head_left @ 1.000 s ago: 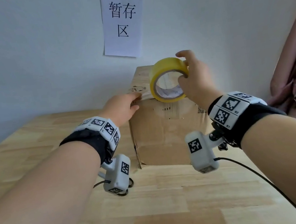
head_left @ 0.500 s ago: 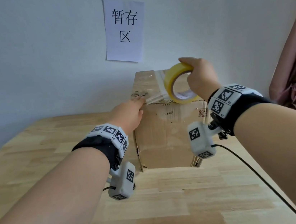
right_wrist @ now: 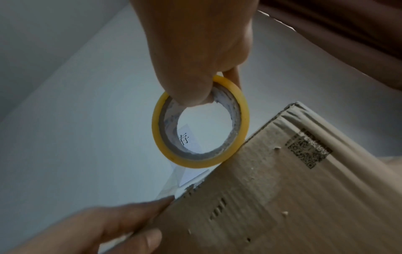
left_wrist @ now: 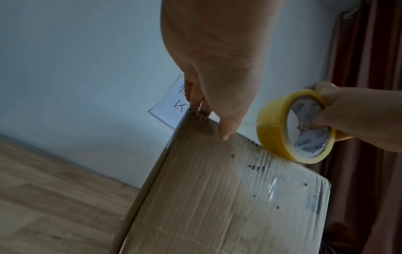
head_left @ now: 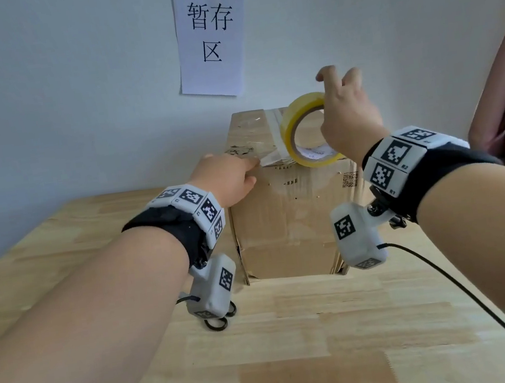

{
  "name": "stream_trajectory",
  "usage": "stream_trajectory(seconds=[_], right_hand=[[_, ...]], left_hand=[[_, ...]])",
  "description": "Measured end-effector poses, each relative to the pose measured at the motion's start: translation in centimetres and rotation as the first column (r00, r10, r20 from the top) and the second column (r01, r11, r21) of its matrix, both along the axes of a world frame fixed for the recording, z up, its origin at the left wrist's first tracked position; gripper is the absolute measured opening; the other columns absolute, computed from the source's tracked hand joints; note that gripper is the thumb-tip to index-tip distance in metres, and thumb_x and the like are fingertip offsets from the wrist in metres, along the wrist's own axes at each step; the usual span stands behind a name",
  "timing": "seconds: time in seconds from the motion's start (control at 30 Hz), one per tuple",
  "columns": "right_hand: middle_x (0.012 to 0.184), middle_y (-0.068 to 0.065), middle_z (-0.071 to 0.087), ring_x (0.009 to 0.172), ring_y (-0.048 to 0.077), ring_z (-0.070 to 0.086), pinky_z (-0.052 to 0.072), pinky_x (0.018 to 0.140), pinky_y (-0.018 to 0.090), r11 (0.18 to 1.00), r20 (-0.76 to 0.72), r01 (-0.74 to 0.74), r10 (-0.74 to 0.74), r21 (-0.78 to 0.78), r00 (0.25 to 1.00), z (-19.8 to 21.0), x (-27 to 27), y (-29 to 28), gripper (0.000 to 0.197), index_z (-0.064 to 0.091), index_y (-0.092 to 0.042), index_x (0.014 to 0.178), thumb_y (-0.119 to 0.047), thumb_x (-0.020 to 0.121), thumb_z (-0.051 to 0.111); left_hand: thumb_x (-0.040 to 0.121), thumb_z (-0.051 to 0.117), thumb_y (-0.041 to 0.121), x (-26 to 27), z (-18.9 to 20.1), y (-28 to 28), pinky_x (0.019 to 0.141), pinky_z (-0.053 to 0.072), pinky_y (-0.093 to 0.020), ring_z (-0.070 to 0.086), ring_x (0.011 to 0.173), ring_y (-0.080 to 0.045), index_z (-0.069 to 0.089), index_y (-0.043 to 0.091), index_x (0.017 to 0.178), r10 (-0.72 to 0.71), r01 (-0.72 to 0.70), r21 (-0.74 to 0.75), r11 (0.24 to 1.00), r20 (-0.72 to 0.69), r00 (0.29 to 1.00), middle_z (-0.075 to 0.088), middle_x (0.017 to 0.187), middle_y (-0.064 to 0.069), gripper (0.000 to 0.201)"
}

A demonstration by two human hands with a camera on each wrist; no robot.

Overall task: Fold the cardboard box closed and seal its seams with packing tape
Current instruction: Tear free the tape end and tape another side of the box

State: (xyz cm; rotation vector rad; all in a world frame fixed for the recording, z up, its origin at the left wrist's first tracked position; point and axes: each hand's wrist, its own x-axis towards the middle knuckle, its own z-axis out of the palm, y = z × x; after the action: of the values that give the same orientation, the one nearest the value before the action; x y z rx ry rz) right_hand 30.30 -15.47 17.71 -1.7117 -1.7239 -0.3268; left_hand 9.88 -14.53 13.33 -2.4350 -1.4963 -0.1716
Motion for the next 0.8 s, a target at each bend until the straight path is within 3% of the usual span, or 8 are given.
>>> stream_trajectory(seconds=[0.07, 0.2, 0.33, 0.47, 0.6, 0.8], right_hand=[[0.117, 0.017, 0.038, 0.075, 0.031, 0.046, 0.038, 0.058, 0.036, 1.0, 0.057, 0.007, -0.008, 0.023, 0.998, -0.3, -0.1, -0.7, 0.055, 0.036, -0.01, 0.127, 0.017, 0.08, 0.035], [0.122, 0.012, 0.041, 0.09, 0.03, 0.047, 0.04, 0.06, 0.037, 1.0, 0.101, -0.007, 0.009, -0.015, 0.995, -1.9, -0.3, -2.0, 0.056, 0.036, -0.015, 0.131, 0.01, 0.08, 0.04], [0.131, 0.004, 0.037, 0.11, 0.029, 0.043, 0.038, 0.068, 0.034, 0.998, 0.032, -0.051, 0.053, -0.048, 0.998, -2.2, -1.3, -2.4, 0.058, 0.03, -0.02, 0.135, -0.036, 0.083, 0.053], [0.131, 0.004, 0.033, 0.116, 0.028, 0.039, 0.039, 0.075, 0.036, 0.997, -0.048, -0.055, 0.053, -0.06, 0.997, -2.4, -1.8, -1.9, 0.085, 0.028, -0.019, 0.136, -0.071, 0.075, 0.054], [0.128, 0.007, 0.034, 0.116, 0.03, 0.039, 0.04, 0.084, 0.037, 0.998, -0.162, -0.026, 0.017, -0.053, 0.987, -2.3, -1.7, -1.2, 0.085, 0.029, -0.016, 0.132, -0.072, 0.074, 0.056], [0.125, 0.008, 0.035, 0.111, 0.03, 0.041, 0.037, 0.079, 0.034, 1.0, -0.187, 0.006, -0.01, -0.024, 0.982, -2.1, -2.4, -0.5, 0.079, 0.032, -0.014, 0.128, -0.061, 0.073, 0.065]], left_hand=[[0.099, 0.032, 0.035, 0.8, 0.4, -0.3, 0.088, 0.037, -0.036, 0.058, 0.102, -0.027, 0.035, 0.028, 0.143, 0.01, -0.01, 0.01, 1.0, -0.075, 0.997, 0.064, 0.108, -0.007, 0.044], [0.096, 0.032, 0.047, 1.8, -0.7, -0.5, 0.092, 0.036, -0.04, 0.056, 0.107, -0.029, 0.016, 0.032, 0.149, 0.044, -0.041, 0.021, 0.999, -0.118, 0.992, 0.063, 0.11, -0.011, 0.057], [0.093, 0.033, 0.056, 1.8, -1.9, -0.9, 0.1, 0.035, -0.045, 0.043, 0.125, -0.035, 0.01, 0.037, 0.15, 0.115, -0.115, -0.003, 0.993, -0.031, 0.993, 0.046, 0.135, -0.02, 0.064], [0.095, 0.033, 0.055, 0.5, -2.1, -1.1, 0.11, 0.025, -0.047, 0.033, 0.136, -0.031, 0.013, 0.033, 0.15, 0.102, -0.099, -0.04, 0.994, 0.097, 0.99, 0.026, 0.154, -0.008, 0.062], [0.095, 0.034, 0.055, -1.5, -2.1, -0.7, 0.115, 0.016, -0.049, 0.03, 0.139, -0.024, 0.026, 0.028, 0.148, 0.105, -0.105, -0.003, 0.994, 0.154, 0.982, 0.029, 0.154, 0.001, 0.06], [0.094, 0.041, 0.052, -3.9, -2.2, 0.1, 0.117, 0.014, -0.046, 0.025, 0.142, -0.023, 0.035, 0.027, 0.144, 0.142, -0.149, 0.02, 0.989, 0.192, 0.971, 0.033, 0.152, -0.001, 0.057]])
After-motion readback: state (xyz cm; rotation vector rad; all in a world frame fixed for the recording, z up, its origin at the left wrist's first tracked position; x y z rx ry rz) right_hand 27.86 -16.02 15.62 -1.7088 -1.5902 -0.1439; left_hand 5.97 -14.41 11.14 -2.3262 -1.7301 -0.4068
